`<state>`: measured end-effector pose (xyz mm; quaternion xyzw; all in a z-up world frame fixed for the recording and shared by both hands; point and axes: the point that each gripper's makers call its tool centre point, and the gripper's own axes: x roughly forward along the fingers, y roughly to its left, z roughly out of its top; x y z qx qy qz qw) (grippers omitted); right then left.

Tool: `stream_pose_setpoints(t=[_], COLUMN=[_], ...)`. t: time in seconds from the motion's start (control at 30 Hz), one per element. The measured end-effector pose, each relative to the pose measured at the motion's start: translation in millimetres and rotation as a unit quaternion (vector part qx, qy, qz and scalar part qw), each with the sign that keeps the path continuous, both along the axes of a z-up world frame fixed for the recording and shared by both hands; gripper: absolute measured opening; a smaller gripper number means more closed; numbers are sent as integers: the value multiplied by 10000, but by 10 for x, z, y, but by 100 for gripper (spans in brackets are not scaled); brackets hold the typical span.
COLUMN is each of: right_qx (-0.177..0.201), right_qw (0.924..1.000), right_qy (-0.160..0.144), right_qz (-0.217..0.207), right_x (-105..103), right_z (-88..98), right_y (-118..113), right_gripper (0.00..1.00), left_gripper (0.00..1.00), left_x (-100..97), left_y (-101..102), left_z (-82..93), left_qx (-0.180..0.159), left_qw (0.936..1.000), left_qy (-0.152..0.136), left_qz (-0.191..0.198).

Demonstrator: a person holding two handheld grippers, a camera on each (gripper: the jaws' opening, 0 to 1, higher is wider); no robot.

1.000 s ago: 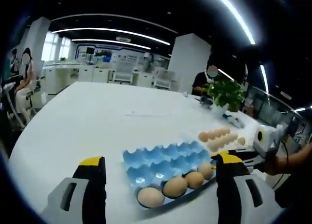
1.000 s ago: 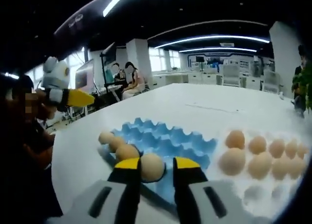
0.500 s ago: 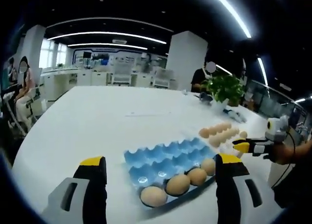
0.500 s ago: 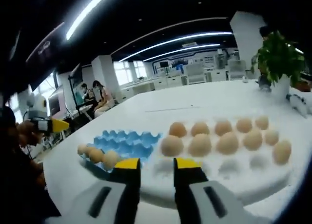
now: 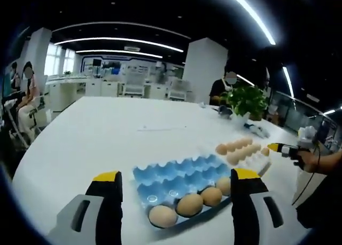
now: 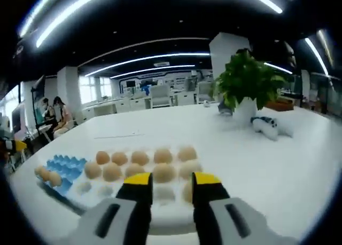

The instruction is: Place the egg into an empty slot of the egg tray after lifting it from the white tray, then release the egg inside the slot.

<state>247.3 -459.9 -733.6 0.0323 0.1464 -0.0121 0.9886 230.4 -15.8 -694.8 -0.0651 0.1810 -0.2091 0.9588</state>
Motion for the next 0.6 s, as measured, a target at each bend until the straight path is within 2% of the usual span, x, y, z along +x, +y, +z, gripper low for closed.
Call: stream_pose_setpoints(t=[0.07,0.2,0.3,0.33,0.4,0.43,0.47,0.5,0.53,0.6], right_qx=[-185,-295,-327,-226,-276,-372,-652,-631,-385,-399], right_qw=[9997,9993,9981,9988,9976,9948,9968,9964,9970,9970], right_qy=[99,188,525,423,629,922,420,524,659,648], right_qz=[-81,-146,-77,-53,61,233,211,231,149,164], right_x=[58,147,133,149,125,96,182,171,128,123], right_z=[-66,-163,-345,-331,-417,-537,-385,-412,-439,-438], right_y=[-124,-236,-240,-221,-168,-124,-141,-121,-104,-100], right_gripper=[29,29,30,31,31,31,30,30,30,30], left_gripper=[84,84,84,84,83,83,83,82,82,81], left_x=[-5,-11,-17,-19,-31,-36,-38,-38,-39,-38], left_y=[-16,-3,20,26,33,33,34,38,38,35], left_z=[15,5,10,9,13,14,13,9,5,8], left_qx=[96,161,140,143,172,198,236,259,270,281], left_qw=[9999,9998,9999,9999,9998,9997,9996,9995,9995,9994], left_qy=[-98,-60,-70,-70,-94,-119,-143,-141,-134,-153], left_qz=[-46,-61,-51,-40,-55,-75,-97,-95,-108,-139])
